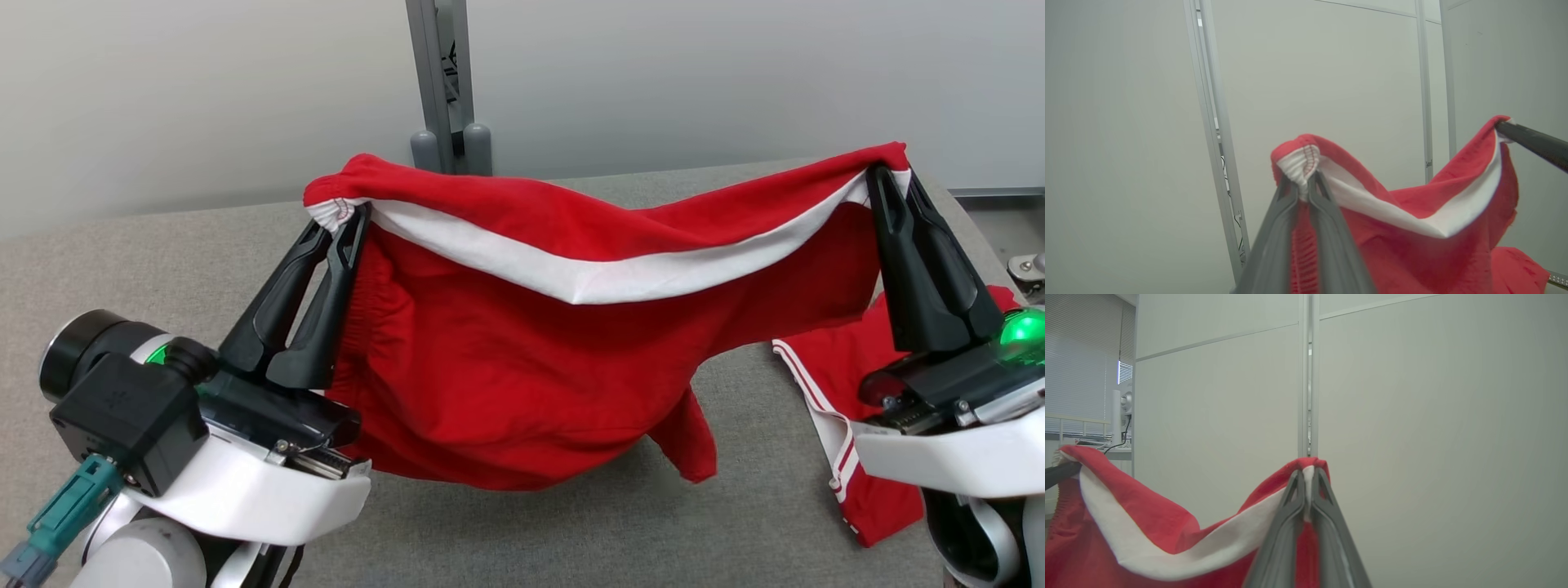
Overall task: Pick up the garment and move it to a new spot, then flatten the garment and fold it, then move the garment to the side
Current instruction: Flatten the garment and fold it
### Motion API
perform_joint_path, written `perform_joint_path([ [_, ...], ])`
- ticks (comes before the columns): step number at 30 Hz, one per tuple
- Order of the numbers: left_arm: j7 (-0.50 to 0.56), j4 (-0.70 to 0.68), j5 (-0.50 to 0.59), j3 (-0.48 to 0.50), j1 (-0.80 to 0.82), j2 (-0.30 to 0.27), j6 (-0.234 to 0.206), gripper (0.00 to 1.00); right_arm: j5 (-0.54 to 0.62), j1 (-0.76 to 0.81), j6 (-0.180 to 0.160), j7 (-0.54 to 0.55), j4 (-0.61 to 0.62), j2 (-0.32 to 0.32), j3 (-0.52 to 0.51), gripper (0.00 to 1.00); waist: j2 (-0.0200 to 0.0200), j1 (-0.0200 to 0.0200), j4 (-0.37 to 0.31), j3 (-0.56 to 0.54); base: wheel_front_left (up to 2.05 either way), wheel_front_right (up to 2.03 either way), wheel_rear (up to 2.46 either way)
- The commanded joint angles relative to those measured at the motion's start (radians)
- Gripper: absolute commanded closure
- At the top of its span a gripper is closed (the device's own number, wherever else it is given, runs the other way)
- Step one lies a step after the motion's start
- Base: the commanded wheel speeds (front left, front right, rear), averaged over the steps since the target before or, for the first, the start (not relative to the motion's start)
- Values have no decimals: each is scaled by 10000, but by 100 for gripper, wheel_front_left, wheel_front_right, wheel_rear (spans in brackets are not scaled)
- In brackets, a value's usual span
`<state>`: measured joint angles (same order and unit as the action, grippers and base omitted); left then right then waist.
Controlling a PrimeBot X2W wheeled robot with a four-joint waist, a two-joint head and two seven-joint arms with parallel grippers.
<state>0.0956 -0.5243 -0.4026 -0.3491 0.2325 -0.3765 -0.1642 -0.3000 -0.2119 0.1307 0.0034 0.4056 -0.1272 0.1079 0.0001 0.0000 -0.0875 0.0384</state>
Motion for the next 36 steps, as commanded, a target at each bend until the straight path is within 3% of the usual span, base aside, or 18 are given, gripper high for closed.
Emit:
perform_joint_path([
  [1, 39, 21, 68, 47, 76, -97, -48, 100, -69, -37, 2, 60, -89, -5, -60, 100, -1, 0, -1, 68, 0, 0, 0],
  [8, -24, 1237, -106, 168, 1360, -93, 412, 100, -611, -1907, 2, -152, -1784, -440, 181, 100, -1, 0, 13, 610, 0, 0, 0],
  [11, -105, 3036, -111, 145, 3150, 3, 958, 100, -995, -3777, 3, -333, -3671, -909, 618, 100, -1, 0, 98, 1089, 0, 0, 0],
  [12, -105, 3036, -111, 145, 3150, 3, 958, 100, -995, -3777, 3, -333, -3671, -909, 618, 100, -1, 0, 98, 1089, 0, 0, 0],
  [18, -327, 6841, -327, 30, 6361, 757, 1666, 100, -1790, -6927, 2, -454, -7077, -1173, 1431, 100, -1, 0, 236, 1826, 0, 0, 0],
  [24, -948, 10766, -174, -91, 9314, 1327, 2255, 100, -2223, -9936, 0, -743, -10356, -966, 2129, 100, -1, 0, 170, 2403, 0, 0, 0],
  [29, -1929, 13165, -141, 20, 11025, 1577, 2417, 100, -2391, -11735, 0, -1515, -12295, -376, 2651, 100, -1, 0, -52, 2773, 0, 0, 0],
  [36, -2946, 15476, -626, 47, 11495, 2135, 2767, 100, -2904, -12179, 0, -1984, -14117, 175, 3595, 100, -1, 0, -51, 3339, 0, 0, 0],
])
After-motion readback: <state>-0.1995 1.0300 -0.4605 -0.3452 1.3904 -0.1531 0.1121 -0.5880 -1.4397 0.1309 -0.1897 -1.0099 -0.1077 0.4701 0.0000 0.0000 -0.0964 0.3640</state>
